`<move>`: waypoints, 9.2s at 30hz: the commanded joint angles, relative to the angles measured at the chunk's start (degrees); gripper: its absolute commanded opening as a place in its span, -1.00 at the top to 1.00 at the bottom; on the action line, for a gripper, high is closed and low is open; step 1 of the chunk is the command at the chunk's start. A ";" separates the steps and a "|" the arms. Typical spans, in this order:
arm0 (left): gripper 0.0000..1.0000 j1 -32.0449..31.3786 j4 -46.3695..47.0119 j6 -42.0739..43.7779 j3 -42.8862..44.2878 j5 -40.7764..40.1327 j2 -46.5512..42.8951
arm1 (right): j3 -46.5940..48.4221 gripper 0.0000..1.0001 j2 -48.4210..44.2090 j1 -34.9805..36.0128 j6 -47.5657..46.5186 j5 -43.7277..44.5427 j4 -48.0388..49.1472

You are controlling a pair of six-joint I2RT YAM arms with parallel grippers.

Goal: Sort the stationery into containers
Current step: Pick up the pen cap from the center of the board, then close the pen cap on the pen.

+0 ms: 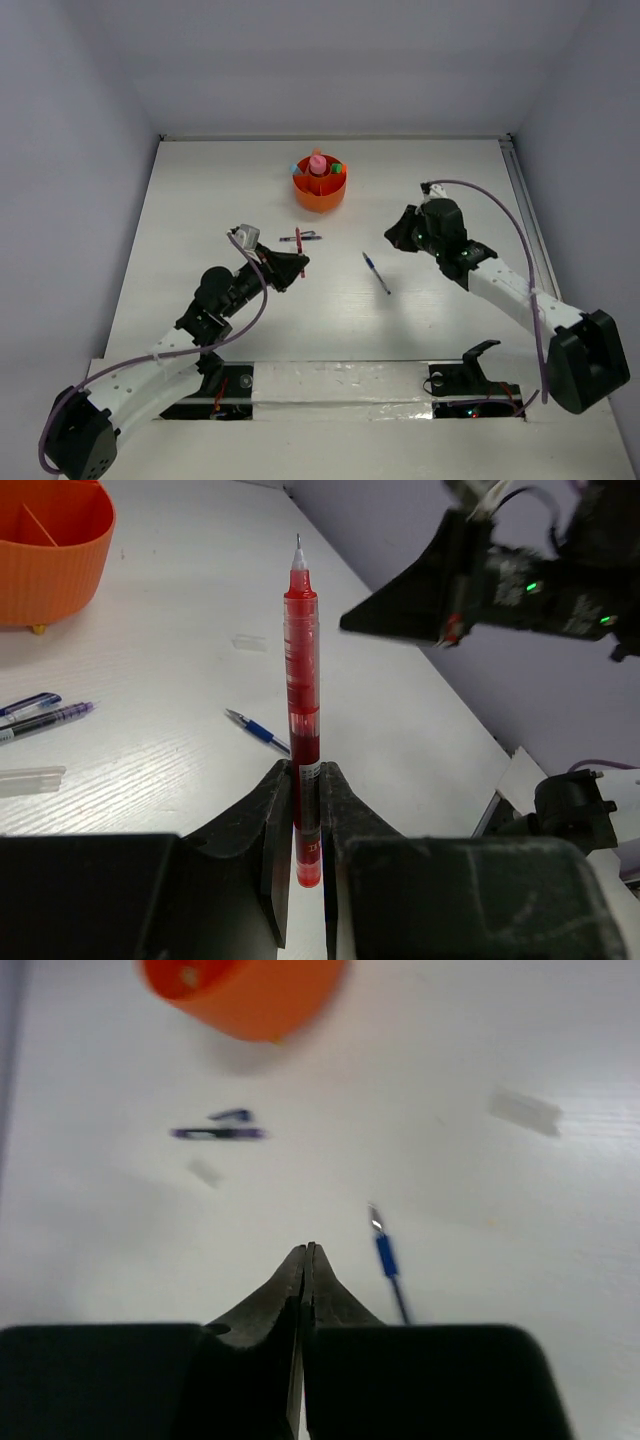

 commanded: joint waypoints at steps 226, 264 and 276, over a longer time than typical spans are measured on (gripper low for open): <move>1.00 -1.72 11.47 1.65 0.68 4.41 14.42 | 5.54 1.00 17.30 15.56 8.42 -5.11 36.54; 1.00 -1.72 12.53 1.13 0.76 5.64 15.65 | 7.12 1.00 14.93 15.56 7.37 -1.86 38.04; 1.00 -1.72 12.09 1.30 0.50 5.38 14.24 | 5.01 1.00 16.42 15.56 7.89 -0.45 39.97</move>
